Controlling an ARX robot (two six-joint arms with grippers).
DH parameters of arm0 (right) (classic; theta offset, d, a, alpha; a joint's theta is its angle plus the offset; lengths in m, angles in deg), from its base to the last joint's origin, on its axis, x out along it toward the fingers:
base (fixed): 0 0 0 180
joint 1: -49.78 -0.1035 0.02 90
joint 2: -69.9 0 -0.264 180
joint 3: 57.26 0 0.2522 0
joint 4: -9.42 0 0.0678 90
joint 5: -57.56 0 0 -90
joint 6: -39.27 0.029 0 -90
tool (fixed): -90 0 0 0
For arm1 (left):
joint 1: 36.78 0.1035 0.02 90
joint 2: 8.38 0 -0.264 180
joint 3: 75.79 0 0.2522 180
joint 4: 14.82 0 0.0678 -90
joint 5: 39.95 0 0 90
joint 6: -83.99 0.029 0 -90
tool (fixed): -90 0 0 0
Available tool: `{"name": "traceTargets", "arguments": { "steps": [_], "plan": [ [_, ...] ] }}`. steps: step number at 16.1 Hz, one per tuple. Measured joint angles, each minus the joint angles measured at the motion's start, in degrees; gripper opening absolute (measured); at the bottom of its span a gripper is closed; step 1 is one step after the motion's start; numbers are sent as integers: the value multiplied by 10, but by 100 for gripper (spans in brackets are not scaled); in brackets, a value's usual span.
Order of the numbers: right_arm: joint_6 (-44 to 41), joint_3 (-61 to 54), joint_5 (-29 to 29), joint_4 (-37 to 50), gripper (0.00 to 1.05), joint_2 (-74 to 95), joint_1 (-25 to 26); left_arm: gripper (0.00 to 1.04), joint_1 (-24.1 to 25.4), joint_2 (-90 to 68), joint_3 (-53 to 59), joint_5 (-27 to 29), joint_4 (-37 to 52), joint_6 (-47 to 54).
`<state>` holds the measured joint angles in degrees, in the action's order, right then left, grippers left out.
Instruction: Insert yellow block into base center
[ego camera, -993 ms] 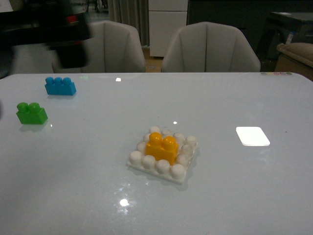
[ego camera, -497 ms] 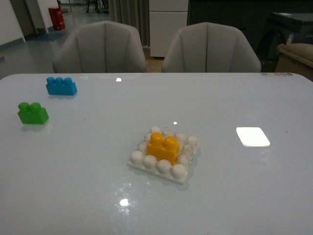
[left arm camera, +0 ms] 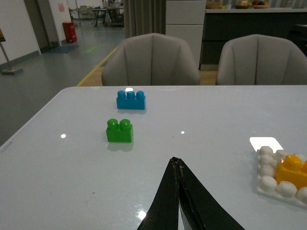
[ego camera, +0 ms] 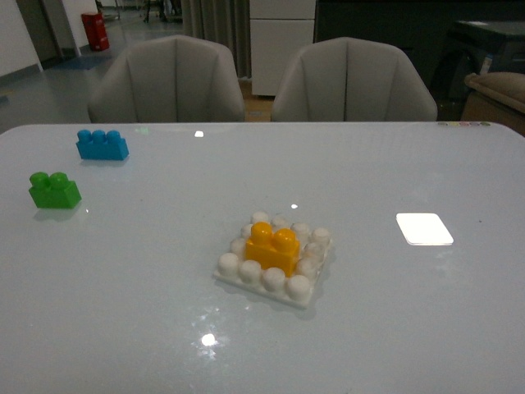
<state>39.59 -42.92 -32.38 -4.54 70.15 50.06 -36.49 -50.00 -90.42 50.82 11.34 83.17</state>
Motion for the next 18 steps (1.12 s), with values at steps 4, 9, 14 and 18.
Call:
{"name": "traceTargets", "arguments": {
  "steps": [4,9,14,18],
  "plan": [
    [0,0,0,0,98,0,0,2,-4,144,2,-7,-130,0],
    [0,0,0,0,98,0,0,2,-4,222,2,-8,-205,0],
    [0,0,0,0,98,0,0,2,-4,279,2,-8,-262,0],
    [0,0,0,0,98,0,0,2,-4,313,2,-8,-296,0]
  ]
}}
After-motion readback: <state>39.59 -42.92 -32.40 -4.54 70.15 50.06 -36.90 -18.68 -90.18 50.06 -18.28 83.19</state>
